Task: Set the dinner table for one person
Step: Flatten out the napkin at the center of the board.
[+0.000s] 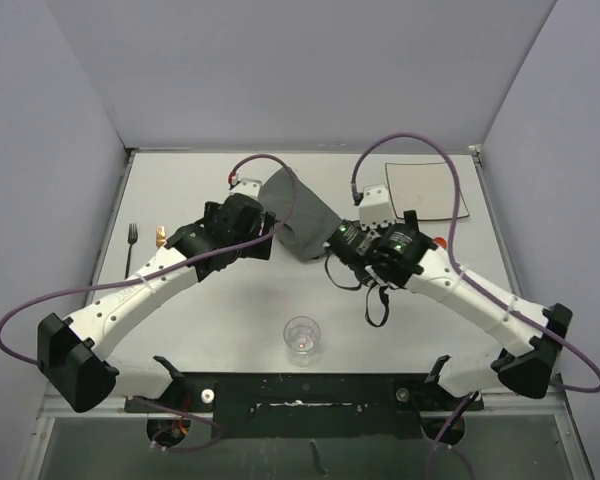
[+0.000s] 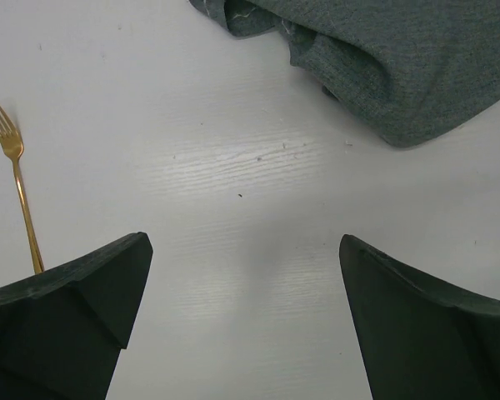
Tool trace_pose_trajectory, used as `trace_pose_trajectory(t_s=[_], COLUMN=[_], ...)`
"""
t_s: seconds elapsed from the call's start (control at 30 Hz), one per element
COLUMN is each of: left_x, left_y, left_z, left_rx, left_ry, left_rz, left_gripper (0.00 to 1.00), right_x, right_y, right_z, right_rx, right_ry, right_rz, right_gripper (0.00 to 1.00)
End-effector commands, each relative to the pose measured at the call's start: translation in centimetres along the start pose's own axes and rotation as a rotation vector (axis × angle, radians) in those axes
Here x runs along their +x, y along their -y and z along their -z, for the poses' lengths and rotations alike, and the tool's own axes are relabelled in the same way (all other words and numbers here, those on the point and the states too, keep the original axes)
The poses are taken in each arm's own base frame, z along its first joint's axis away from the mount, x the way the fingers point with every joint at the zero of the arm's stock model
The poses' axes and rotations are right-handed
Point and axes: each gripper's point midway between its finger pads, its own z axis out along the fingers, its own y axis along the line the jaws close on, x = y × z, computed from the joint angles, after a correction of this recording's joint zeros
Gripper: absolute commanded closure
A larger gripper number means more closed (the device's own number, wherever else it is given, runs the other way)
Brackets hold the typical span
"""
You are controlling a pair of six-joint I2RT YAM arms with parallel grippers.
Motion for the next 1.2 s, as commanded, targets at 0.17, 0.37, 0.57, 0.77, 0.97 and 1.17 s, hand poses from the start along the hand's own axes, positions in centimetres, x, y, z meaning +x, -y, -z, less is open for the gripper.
trace_pose_trajectory(t_s=[0.17, 0.37, 0.57, 0.77, 0.97, 1.17], left_x=[-2.7, -1.6, -1.6, -1.3, 0.8, 1.3], left_y=[-1.1, -1.6, -0.4, -0.2, 0.7, 1.3], left_z=[2.3, 1.5, 0.8, 0.2, -2.2, -3.9], left_rx=[0.0, -0.069, -0.023, -0.047, -0.021, 0.035], left_ry=[0.16, 0.092, 0.099, 0.028, -0.126, -0.185], left_rz=[0.102, 0.059, 0.032, -0.005, -0.006, 0.082], left_gripper=[0.02, 0.02, 0.02, 0.02, 0.02, 0.04], right_x=[-1.3, -0.6, -0.6, -2.2, -0.1, -0.9], right_y=[7.1, 9.3, 7.7, 1.2, -3.0, -7.6], right_z=[3.0, 0.8, -1.8, -3.6, -8.0, -8.8], right_rx=[0.39, 0.291, 0.008, -0.282, -0.269, -0.474], right_ry=[0.199, 0.134, 0.172, 0.058, -0.236, -0.153], right_rz=[0.008, -0.261, -0.268, -0.125, 0.008, 0.003], right_gripper=[0.02, 0.02, 0.02, 0.02, 0.17, 0.22])
